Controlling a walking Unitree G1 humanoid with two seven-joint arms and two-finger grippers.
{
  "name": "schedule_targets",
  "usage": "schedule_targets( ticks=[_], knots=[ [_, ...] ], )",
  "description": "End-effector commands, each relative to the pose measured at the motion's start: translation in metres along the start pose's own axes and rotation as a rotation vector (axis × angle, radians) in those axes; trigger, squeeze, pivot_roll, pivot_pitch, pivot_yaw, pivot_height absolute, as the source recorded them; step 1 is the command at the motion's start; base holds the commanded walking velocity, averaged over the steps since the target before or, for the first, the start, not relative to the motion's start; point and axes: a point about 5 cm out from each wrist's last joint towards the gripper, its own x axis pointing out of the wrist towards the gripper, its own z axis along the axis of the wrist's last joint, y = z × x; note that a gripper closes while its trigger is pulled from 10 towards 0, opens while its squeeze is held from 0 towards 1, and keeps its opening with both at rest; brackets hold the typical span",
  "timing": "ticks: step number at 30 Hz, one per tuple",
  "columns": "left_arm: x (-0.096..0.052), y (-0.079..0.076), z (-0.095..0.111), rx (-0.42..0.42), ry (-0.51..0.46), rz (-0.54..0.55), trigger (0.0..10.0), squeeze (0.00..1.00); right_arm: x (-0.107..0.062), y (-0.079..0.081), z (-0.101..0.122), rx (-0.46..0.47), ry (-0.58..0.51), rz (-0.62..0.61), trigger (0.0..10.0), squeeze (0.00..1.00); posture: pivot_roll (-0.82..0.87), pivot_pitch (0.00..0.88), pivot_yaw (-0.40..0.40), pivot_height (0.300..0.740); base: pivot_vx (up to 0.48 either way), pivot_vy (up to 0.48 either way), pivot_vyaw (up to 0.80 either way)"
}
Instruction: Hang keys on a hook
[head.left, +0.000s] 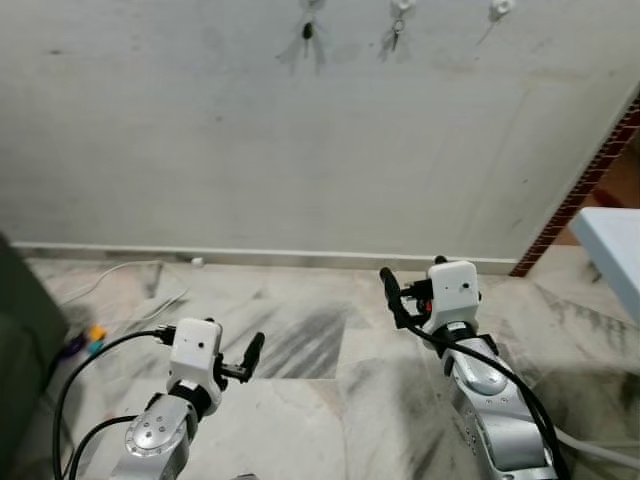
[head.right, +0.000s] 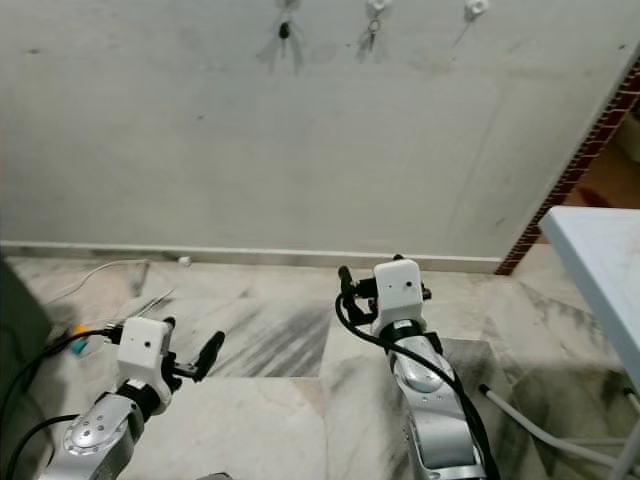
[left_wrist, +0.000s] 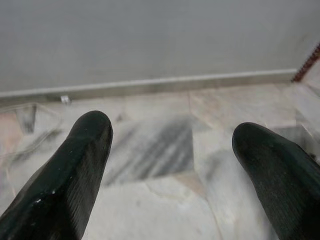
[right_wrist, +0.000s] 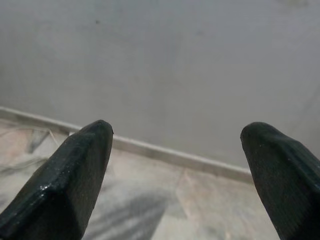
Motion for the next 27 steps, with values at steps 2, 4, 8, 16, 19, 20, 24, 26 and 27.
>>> schedule_targets(
  ticks=[2, 4, 8, 16, 19, 20, 24, 26, 27],
  knots=[
    [0.003, -0.001, 0.004, 0.018, -0.013, -0.001, 10.0, 0.00, 0.000, -0.003, 0.002, -0.006, -0.007, -0.007, 10.0, 0.00, 0.04, 0.074, -0.019, 0.740, 0.000, 0.000, 0.00],
    [0.003, -0.001, 0.005, 0.017, -0.017, 0.000, 10.0, 0.00, 0.000, -0.003, 0.002, -0.010, -0.012, -0.011, 10.0, 0.00, 0.04, 0.074, -0.019, 0.740, 0.000, 0.000, 0.00],
    [0.006, 0.002, 0.010, 0.038, -0.041, 0.028, 10.0, 0.00, 0.001, -0.008, 0.006, -0.009, -0.027, -0.029, 10.0, 0.00, 0.03, 0.074, -0.019, 0.740, 0.000, 0.000, 0.00],
    [0.010, 0.008, 0.020, 0.020, -0.095, 0.051, 10.0, 0.00, 0.001, -0.010, 0.003, 0.004, 0.000, -0.044, 10.0, 0.00, 0.03, 0.073, -0.021, 0.740, 0.000, 0.000, -0.20],
    [0.012, 0.010, 0.023, 0.057, -0.112, 0.086, 10.0, 0.00, 0.001, -0.010, 0.003, -0.002, 0.001, -0.044, 10.0, 0.00, 0.03, 0.074, -0.021, 0.740, 0.000, 0.000, -0.80],
    [0.013, 0.010, 0.023, 0.059, -0.105, 0.082, 10.0, 0.00, 0.001, -0.010, 0.003, -0.002, 0.001, -0.045, 10.0, 0.00, 0.03, 0.073, -0.020, 0.740, 0.000, 0.000, -0.80],
    [0.015, 0.010, 0.029, 0.019, -0.127, 0.067, 10.0, 0.00, 0.002, -0.011, 0.003, 0.003, 0.006, -0.054, 10.0, 0.00, 0.02, 0.073, -0.020, 0.740, 0.000, 0.000, -0.79],
    [0.017, 0.009, 0.030, 0.018, -0.138, 0.061, 10.0, 0.00, 0.003, -0.012, 0.003, 0.003, 0.006, -0.058, 10.0, 0.00, 0.02, 0.070, -0.020, 0.740, 0.000, 0.000, -0.79],
    [0.017, 0.008, 0.030, 0.028, -0.139, 0.059, 10.0, 0.00, 0.003, -0.012, 0.003, 0.003, 0.006, -0.058, 10.0, 0.00, 0.02, 0.068, -0.020, 0.740, 0.000, 0.000, -0.79]
  ],
)
